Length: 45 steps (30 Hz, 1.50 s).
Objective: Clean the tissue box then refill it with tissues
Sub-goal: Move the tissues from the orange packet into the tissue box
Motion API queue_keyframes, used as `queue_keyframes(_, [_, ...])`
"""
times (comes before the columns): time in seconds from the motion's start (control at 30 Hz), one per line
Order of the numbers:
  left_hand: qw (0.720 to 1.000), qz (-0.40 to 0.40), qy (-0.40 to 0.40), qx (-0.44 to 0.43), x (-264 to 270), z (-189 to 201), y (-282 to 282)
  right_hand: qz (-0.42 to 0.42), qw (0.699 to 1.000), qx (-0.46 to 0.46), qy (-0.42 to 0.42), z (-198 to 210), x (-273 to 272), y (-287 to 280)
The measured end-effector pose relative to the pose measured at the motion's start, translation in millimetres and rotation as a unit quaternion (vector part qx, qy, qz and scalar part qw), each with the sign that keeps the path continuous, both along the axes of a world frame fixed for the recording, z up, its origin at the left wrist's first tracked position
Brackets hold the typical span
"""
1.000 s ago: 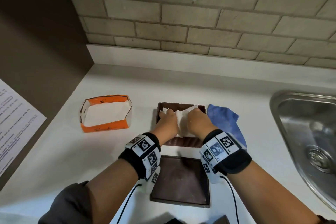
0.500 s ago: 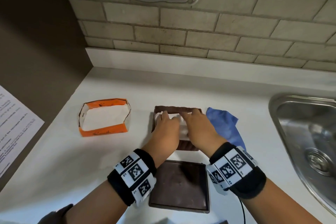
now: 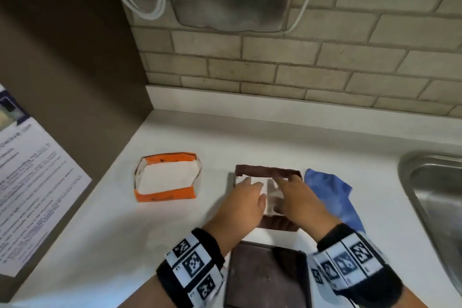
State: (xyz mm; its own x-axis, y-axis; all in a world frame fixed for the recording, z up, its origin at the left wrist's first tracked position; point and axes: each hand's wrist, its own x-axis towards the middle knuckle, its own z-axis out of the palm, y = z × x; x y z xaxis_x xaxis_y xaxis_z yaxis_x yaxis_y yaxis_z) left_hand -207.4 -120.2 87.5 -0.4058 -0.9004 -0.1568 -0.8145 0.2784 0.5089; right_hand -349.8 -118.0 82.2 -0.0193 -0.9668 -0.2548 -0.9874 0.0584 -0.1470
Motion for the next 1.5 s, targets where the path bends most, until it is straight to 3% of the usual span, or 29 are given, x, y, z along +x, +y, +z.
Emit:
queue_keyframes(0.1, [0.985,0.076,0.14,-0.066,39.5,24.2,9.1,-0.017,0.997,-0.056,-0.047,16.2,-4.9,17.3])
queue_keyframes(0.2, [0.964,0.177,0.184,-0.079,93.5,31.3,-4.6,-0.02,0.99,-0.092,-0.106,30.4,-4.2,37.5])
queue_keyframes(0.3, [0.965,0.241,0.083,-0.062,144.3,16.0,-35.5,-0.031,0.982,-0.117,-0.147,28.3,0.4,54.7])
queue_keyframes(0.4, [0.968,0.249,-0.037,0.009,175.3,-14.1,-68.1,-0.022,0.974,-0.132,-0.183,21.0,13.7,60.0])
queue_keyframes(0.53, [0.956,0.233,-0.145,0.101,182.4,-41.3,-89.9,-0.01,0.968,-0.142,-0.207,18.1,24.5,63.9])
queue_keyframes(0.67, [0.947,0.224,-0.21,0.097,175.1,-57.3,-100.5,-0.001,0.963,-0.147,-0.226,14.9,22.5,67.5])
queue_keyframes(0.83, [0.943,0.233,-0.219,0.087,174.9,-62.6,-110.1,0.003,0.958,-0.151,-0.245,11.2,20.4,64.7])
queue_keyframes(1.03, [0.941,0.26,-0.206,0.069,182.0,-66.6,-116.9,0.071,0.946,-0.109,-0.297,27.4,59.1,31.4])
queue_keyframes(1.17, [0.949,0.283,-0.13,0.046,189.0,-73.5,-113.4,0.11,0.936,-0.083,-0.325,32.3,89.8,0.1])
queue_keyframes(1.33, [0.942,0.324,0.051,0.07,194.5,-75.9,-107.9,0.084,0.918,0.006,-0.388,22.2,121.3,-28.7])
queue_keyframes(1.5, [0.915,0.248,0.281,0.148,201.6,-55.1,-92.4,0.096,0.918,0.052,-0.382,9.9,143.5,-52.0])
